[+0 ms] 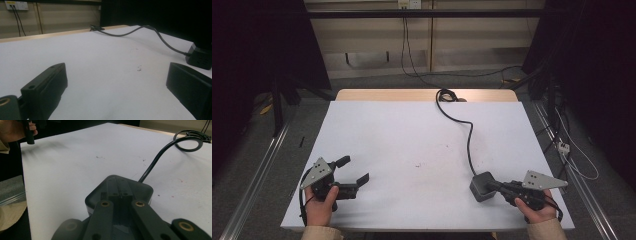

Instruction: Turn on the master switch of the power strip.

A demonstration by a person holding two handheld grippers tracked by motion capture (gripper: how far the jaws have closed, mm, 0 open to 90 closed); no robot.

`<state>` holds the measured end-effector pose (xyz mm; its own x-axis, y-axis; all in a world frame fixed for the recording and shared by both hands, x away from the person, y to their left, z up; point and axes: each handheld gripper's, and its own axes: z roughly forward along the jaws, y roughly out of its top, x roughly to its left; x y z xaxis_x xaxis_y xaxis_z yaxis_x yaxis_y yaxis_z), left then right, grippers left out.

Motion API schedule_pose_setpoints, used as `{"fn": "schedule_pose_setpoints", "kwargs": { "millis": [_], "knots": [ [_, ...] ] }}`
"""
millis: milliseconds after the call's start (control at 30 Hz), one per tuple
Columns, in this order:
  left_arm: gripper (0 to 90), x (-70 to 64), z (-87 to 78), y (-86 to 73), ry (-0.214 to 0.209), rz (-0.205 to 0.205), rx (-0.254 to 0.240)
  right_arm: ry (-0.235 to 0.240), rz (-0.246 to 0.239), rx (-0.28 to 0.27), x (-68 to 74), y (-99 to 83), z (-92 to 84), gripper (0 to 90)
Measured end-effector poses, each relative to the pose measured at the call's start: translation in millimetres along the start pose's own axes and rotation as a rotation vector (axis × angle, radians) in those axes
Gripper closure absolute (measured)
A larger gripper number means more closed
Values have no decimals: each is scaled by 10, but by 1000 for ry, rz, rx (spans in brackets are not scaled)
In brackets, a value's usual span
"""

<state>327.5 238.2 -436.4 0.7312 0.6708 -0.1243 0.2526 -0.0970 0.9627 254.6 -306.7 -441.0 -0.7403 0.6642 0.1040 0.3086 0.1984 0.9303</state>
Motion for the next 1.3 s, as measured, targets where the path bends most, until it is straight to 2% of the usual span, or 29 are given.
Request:
{"fn": "schedule_pose_setpoints", "kwargs": {
  "millis": [300, 1300],
  "knots": [
    [33, -5, 6, -5, -3, -5, -3, -1, 16, 1, 0, -5, 2, 900],
    [33, -19, 24, -13, -7, -2, 6, -6, 15, 10, 8, -1, 5, 900]
  ]
}}
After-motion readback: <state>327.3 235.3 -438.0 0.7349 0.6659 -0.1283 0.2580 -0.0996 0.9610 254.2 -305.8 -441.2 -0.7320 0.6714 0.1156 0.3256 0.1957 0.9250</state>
